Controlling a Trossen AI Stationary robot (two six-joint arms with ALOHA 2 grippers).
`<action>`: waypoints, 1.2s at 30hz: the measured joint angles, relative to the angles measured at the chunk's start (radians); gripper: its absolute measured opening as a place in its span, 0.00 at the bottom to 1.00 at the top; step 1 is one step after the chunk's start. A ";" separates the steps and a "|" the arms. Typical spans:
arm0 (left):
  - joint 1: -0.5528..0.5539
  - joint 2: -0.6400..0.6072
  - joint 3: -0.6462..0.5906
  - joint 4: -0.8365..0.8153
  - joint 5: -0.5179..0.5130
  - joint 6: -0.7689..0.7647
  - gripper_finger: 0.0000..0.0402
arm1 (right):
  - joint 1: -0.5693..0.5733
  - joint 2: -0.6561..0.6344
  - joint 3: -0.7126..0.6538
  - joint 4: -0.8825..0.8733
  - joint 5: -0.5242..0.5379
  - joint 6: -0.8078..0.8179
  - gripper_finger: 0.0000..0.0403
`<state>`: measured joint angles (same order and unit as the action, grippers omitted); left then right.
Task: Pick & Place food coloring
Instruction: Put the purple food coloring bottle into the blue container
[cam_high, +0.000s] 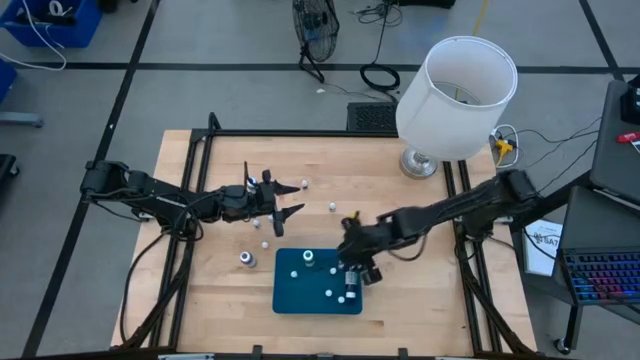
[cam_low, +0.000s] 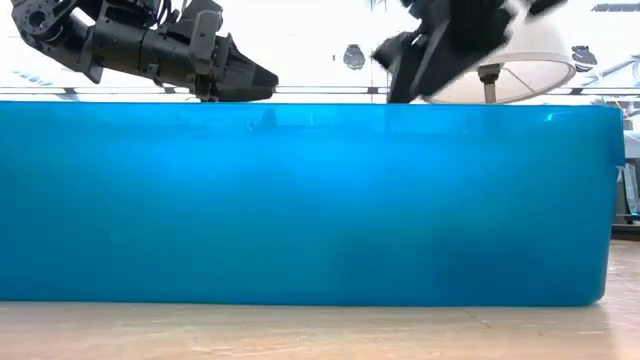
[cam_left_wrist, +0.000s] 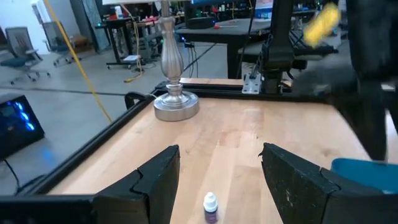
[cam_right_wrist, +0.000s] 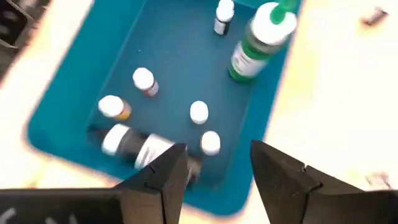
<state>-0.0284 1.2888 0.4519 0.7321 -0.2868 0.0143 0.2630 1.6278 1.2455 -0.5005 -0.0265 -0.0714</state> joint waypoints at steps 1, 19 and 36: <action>0.000 0.000 0.000 0.001 0.000 -0.016 0.57 | 0.000 -0.036 0.000 -0.032 0.000 0.017 0.40; 0.002 0.000 0.000 -0.025 -0.003 0.015 0.57 | 0.006 -0.929 -0.429 -0.215 0.211 0.181 0.40; 0.002 0.000 0.000 -0.026 -0.003 -0.024 0.57 | -0.036 -1.432 -1.027 0.508 0.233 0.054 0.40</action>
<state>-0.0265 1.2888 0.4519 0.7063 -0.2901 -0.0100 0.2271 0.1957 0.2190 0.0072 0.2061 -0.0171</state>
